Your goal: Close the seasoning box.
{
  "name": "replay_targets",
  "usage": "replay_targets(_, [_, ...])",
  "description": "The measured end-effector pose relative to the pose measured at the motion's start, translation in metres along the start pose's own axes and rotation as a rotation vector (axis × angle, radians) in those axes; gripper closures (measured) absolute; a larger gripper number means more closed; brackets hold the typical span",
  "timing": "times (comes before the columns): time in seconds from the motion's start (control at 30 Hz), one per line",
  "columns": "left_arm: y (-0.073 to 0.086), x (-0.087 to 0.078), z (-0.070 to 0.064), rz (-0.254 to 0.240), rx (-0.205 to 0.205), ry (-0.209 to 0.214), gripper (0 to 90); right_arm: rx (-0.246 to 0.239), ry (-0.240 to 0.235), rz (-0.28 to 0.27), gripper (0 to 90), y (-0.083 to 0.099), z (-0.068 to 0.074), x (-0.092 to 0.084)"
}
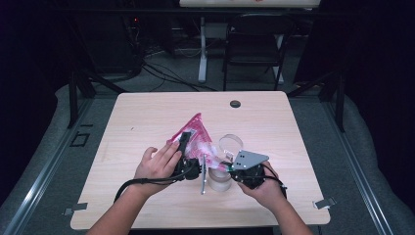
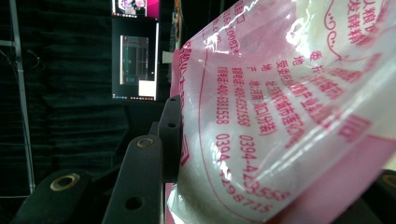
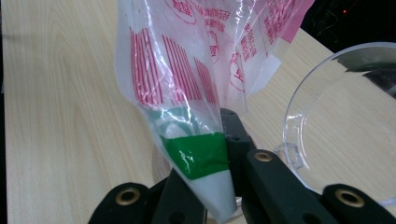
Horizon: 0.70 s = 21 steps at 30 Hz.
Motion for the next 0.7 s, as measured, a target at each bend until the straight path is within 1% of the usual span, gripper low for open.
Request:
replay_targets(0.03, [0.0, 0.0, 0.001, -0.003, 0.009, -0.004, 65.5, 0.0, 0.0, 0.0, 89.9, 0.0, 0.0, 0.0])
replay_targets(0.13, [-0.001, 0.0, 0.0, -0.015, -0.003, -0.007, 65.6, 0.002, -0.001, -0.002, 90.0, 0.0, 0.0, 0.0])
replay_targets(0.17, [-0.001, 0.0, 0.001, -0.007, 0.002, -0.005, 65.6, 0.003, 0.0, -0.002, 89.9, 0.0, 0.0, -0.001])
replay_targets(0.33, [-0.005, 0.001, 0.001, -0.019, 0.006, -0.004, 65.6, 0.008, 0.01, -0.001, 89.9, 0.002, 0.0, -0.004])
replay_targets(0.4, [-0.007, 0.001, 0.001, -0.026, 0.002, -0.006, 65.6, 0.008, 0.015, 0.0, 89.9, 0.003, -0.001, -0.005])
replay_targets(0.43, [-0.008, 0.002, 0.001, -0.04, 0.002, -0.011, 65.7, 0.008, 0.02, 0.003, 89.9, 0.004, -0.001, -0.006])
replay_targets(0.53, [-0.011, 0.001, 0.001, -0.031, 0.011, -0.004, 65.6, 0.017, 0.024, 0.005, 90.0, 0.006, -0.001, -0.007])
replay_targets(0.57, [-0.011, 0.002, 0.0, -0.054, 0.006, -0.014, 65.6, 0.017, 0.025, 0.008, 89.9, 0.006, -0.001, -0.008])
replay_targets(0.67, [-0.013, 0.002, 0.0, -0.06, 0.005, -0.01, 65.7, 0.018, 0.029, 0.01, 89.9, 0.008, 0.0, -0.009])
replay_targets(0.7, [-0.014, 0.001, 0.0, -0.054, 0.006, -0.004, 65.7, 0.02, 0.03, 0.011, 89.9, 0.008, 0.0, -0.01])
Point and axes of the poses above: each handheld gripper's, and its own axes: x roughly forward along the jaws, y roughly out of its underside, z roughly to its left, the point moved 1 cm from there along x, roughly forward along the jaws, and after that the axes turned 5 degrees about -y, right-handed, at the moved point
